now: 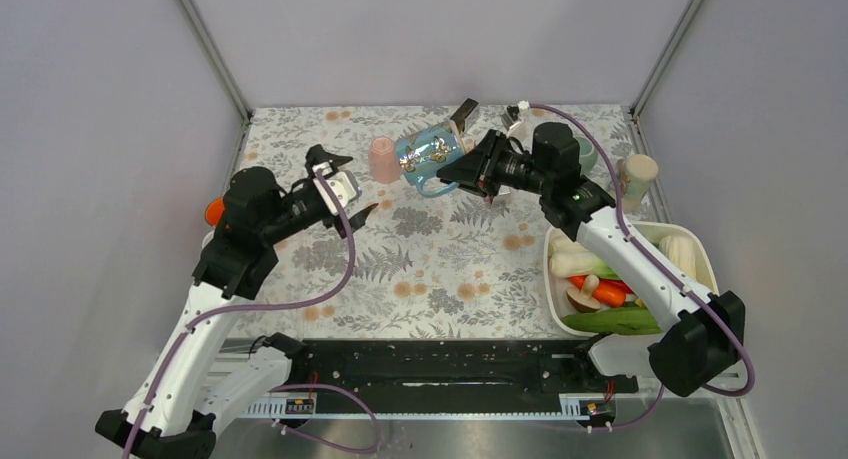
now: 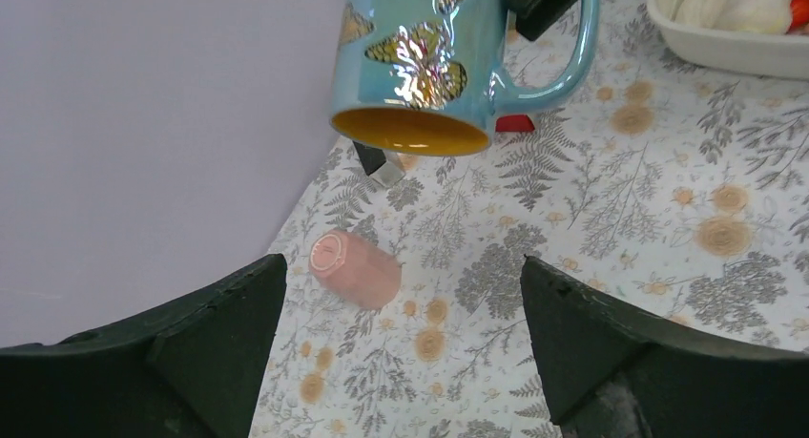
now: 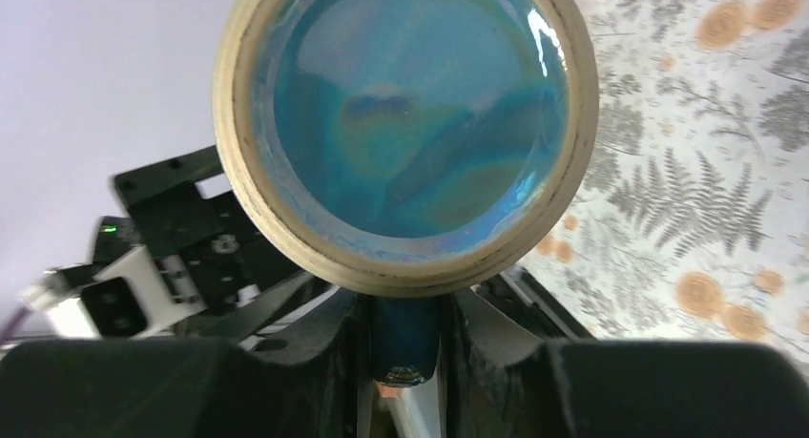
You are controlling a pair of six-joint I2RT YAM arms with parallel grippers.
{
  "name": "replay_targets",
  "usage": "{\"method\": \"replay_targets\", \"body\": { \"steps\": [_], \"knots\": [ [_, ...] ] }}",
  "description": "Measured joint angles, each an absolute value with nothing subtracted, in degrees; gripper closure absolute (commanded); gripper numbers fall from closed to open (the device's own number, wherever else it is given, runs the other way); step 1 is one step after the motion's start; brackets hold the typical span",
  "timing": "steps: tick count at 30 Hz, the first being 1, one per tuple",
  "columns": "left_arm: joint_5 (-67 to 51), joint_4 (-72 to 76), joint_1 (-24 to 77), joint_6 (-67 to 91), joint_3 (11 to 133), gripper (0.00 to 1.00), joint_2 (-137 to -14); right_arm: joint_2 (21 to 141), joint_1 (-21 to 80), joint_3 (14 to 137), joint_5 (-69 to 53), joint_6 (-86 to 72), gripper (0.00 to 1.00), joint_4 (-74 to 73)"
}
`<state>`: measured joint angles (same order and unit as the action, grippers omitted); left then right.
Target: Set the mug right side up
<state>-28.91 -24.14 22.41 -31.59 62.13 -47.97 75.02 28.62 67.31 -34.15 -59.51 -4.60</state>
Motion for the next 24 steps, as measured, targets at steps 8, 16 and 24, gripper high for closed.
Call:
{"method": "replay_targets", "body": {
  "steps": [8, 16, 24],
  "knots": [
    [-38.59, -18.24, 22.48, -34.65, 56.36, 0.02, -48.86, 74.00, 30.15, 63.90, -33.93, -69.76, 1.00, 3.09],
    [-45.17, -10.81, 23.09, -33.82, 55.61, 0.10, -50.24, 73.97, 33.08, 63.59, -33.34, -74.89, 1.00, 6.66],
    [-45.28, -7.01, 23.40, -32.67, 53.91, 0.26, -51.53, 73.97, 36.69, 61.43, -32.36, -79.37, 1.00, 13.02]
  ]
}}
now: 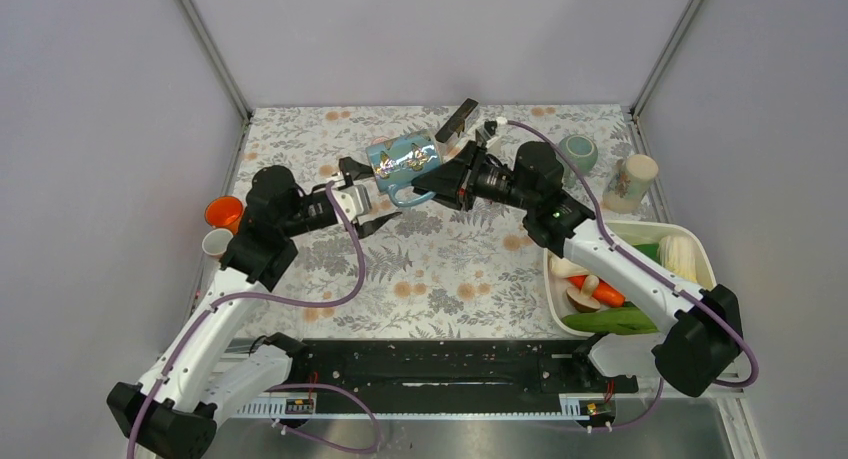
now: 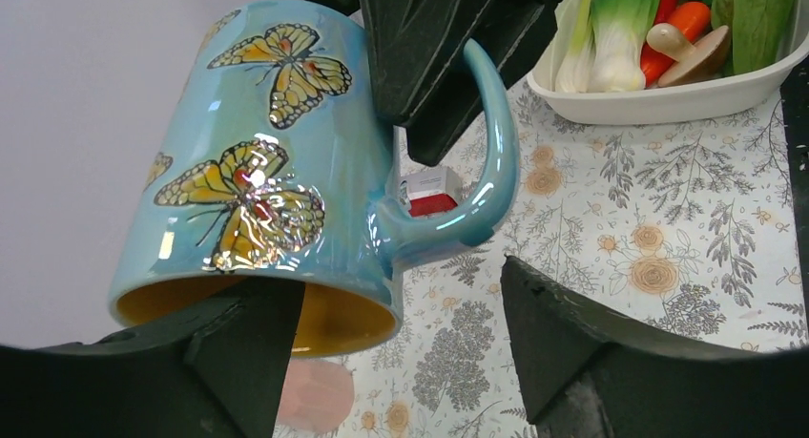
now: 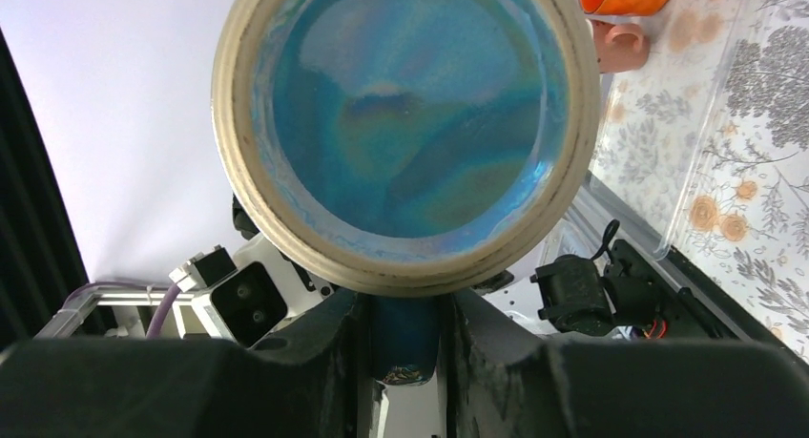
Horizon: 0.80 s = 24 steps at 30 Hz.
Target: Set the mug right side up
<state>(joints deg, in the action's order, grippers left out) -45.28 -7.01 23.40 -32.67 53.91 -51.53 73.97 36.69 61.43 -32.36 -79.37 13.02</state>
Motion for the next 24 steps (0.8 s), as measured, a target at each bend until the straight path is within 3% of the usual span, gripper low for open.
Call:
{"method": "replay_targets", "body": {
  "steps": [4, 10, 15, 16, 18, 20, 21, 24],
  "knots": [
    [-45.23, -6.02, 23.70, -32.29, 53.71, 0.46, -51.92, 73.97, 37.93, 60.66, -31.97, -80.97, 1.00, 15.14],
    [-44.77, -2.74, 23.77, -33.95, 51.37, 1.00, -51.72, 74.08, 39.59, 60.14, -31.07, -83.44, 1.00, 17.32],
    [-43.59, -1.67, 23.51, -34.28, 50.83, 1.00, -50.72, 75.46, 39.48, 59.37, -30.68, -87.64, 1.00, 20.64],
    [-43.22, -1.67, 23.51, -34.00, 50.83, 1.00, -50.65, 75.79, 39.48, 59.29, -30.65, -88.05, 0.90, 21.45],
    [-41.41, -1.76, 23.51, -32.64, 50.61, 1.00, -50.59, 76.69, 39.48, 58.78, -30.35, -88.97, 0.56, 23.38],
    [-39.62, -2.15, 23.51, -31.05, 50.09, 1.00, -50.59, 78.11, 39.46, 58.06, -29.54, -89.27, 0.28, 25.47],
    [-38.09, -3.75, 23.66, -28.62, 49.98, 1.00, -50.63, 78.96, 39.46, 57.93, -29.45, -88.77, 0.19, 26.55],
    [-33.28, -8.43, 23.97, -24.01, 49.34, 1.00, -51.66, 82.59, 40.05, 57.34, -29.32, -86.63, 0.02, 29.34]
  ]
}}
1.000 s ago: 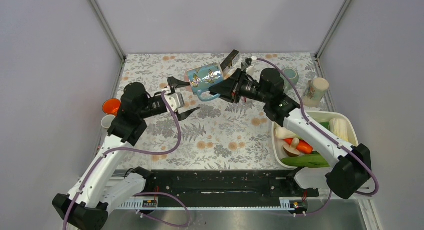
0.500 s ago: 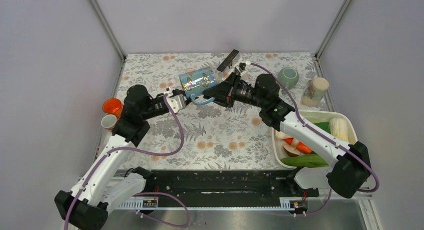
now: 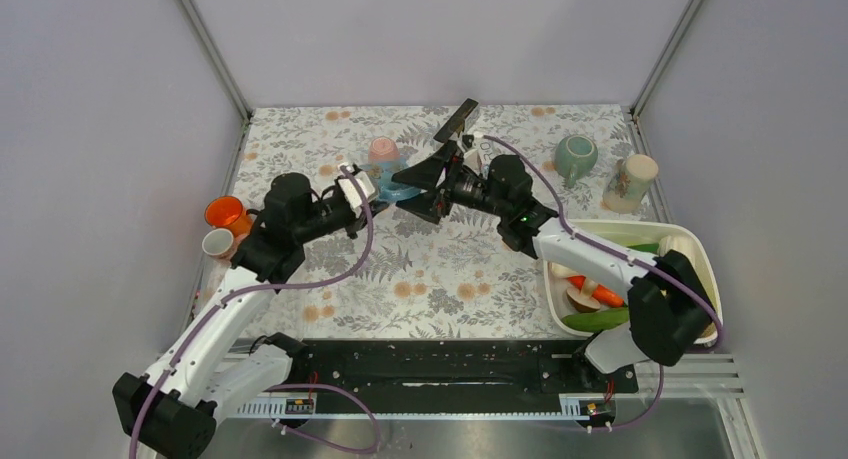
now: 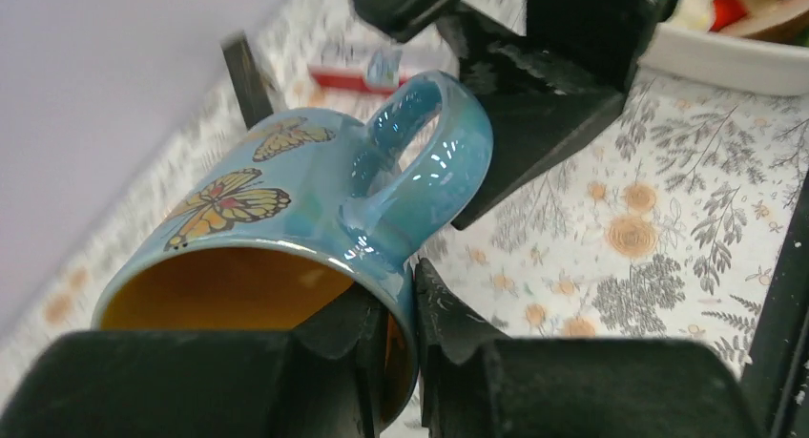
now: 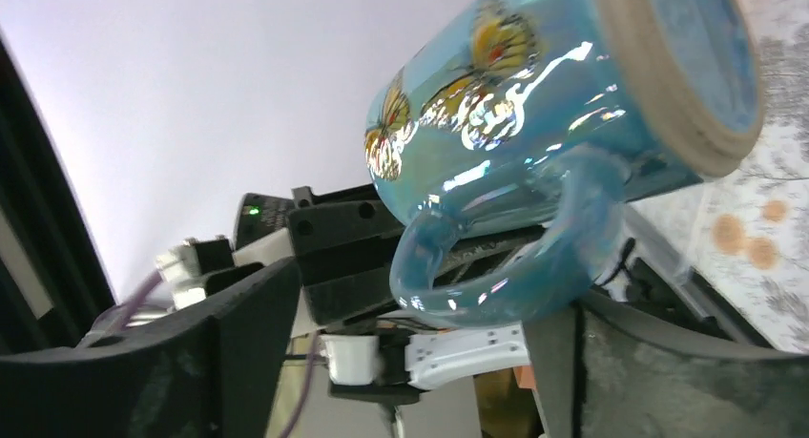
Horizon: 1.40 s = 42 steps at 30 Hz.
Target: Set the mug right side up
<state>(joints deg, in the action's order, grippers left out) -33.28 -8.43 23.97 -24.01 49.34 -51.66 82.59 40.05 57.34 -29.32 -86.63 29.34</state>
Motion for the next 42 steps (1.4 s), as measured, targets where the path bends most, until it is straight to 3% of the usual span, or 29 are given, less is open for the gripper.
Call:
{"method": "replay_targets", "body": {
  "steps": [9, 17, 25, 42],
  "knots": [
    [-15.35, -22.39, 23.97, -16.67, 44.51, 1.00, -53.67, 96.97, 40.18, 54.13, -29.65, -86.32, 0.00, 34.37],
    [-3.16, -33.21, 22.31, -20.99, 44.16, 1.00, -54.17, 99.70, 40.18, 52.05, -29.58, -85.67, 0.00, 36.88],
    [-2.26, -44.18, 5.23, -25.54, 53.15, 1.00, -65.41, 97.62, 40.18, 50.50, -29.67, -81.49, 0.01, 36.88],
    [-5.52, -45.39, -8.82, -26.00, 58.17, 1.00, -81.25, 91.44, 40.18, 50.00, -27.97, -73.63, 0.01, 30.17]
  ]
}}
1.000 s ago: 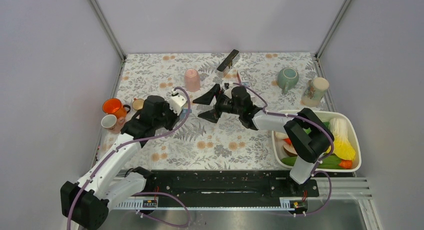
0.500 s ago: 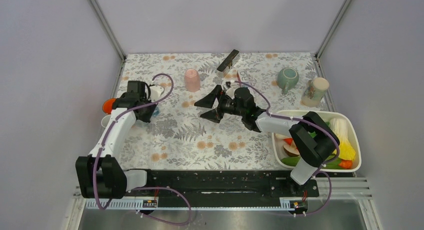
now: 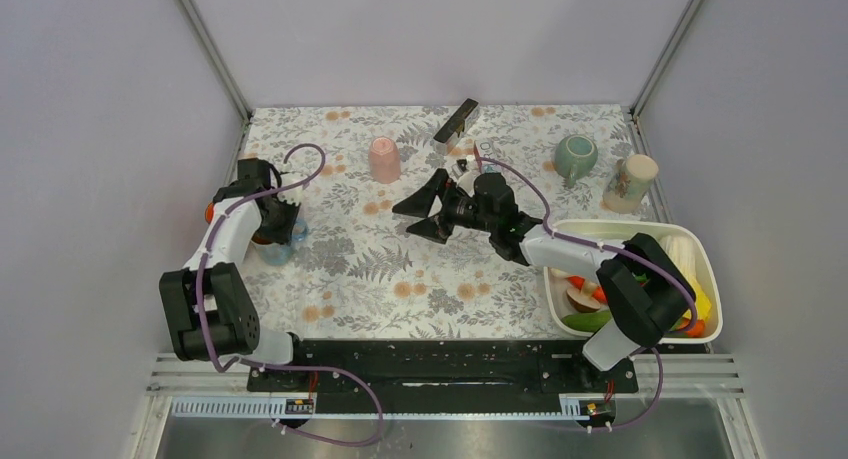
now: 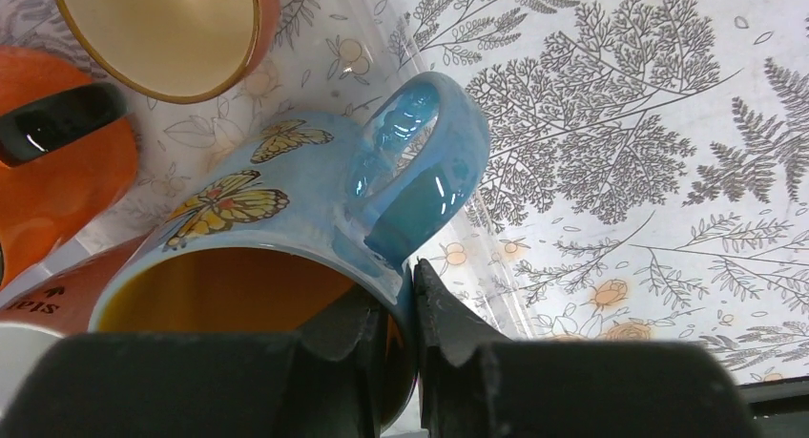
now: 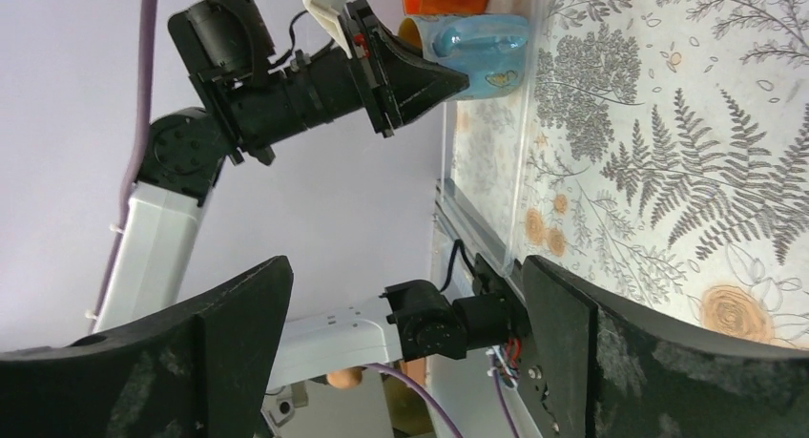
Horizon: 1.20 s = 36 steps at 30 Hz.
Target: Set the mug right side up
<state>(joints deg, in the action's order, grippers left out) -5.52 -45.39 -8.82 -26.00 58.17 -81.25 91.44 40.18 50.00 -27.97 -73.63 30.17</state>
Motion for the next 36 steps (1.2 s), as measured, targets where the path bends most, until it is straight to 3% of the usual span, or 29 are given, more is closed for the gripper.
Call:
{"method": "replay_targets", "body": {
  "steps": [4, 6, 8, 10, 16, 21, 30, 32, 36],
  "knots": [
    [-9.37, -45.39, -10.48, -26.06, 59.11, 0.99, -82.48, 89.43, 40.18, 50.02, -26.57, -70.94, 0.01, 26.85],
    [-10.04, -45.39, -10.87, -26.06, 59.59, 0.77, -83.15, 88.23, 40.18, 50.19, -25.76, -68.82, 0.01, 24.08],
    [-10.92, -45.36, -11.60, -26.02, 61.14, 0.65, -84.97, 87.22, 40.18, 50.65, -24.58, -66.13, 0.01, 21.12],
    [-11.42, -44.56, -11.90, -26.11, 61.91, 0.58, -85.89, 86.41, 40.18, 51.86, -23.35, -62.41, 0.01, 17.15],
    [-13.15, -43.86, -11.99, -26.59, 61.93, 0.53, -85.78, 86.21, 38.98, 60.18, -20.86, -49.50, 0.00, 3.07],
    [-13.54, -44.03, -11.99, -27.11, 61.93, 0.39, -82.54, 86.21, 31.70, 67.68, -18.00, -39.20, 0.01, -9.06],
    [-16.93, -45.54, -11.99, -27.40, 63.02, 0.21, -75.07, 89.86, 19.05, 85.82, 11.35, -14.15, 0.01, -31.62],
    [-17.78, -45.89, -11.99, -27.44, 63.05, 0.15, -74.22, 92.77, 16.29, 88.55, 15.53, -10.92, 0.04, -33.32],
    [-19.44, -46.89, -11.99, -27.49, 63.07, 0.12, -72.47, 101.14, 9.98, 91.31, 21.04, -7.33, 0.10, -35.27]
  ]
}}
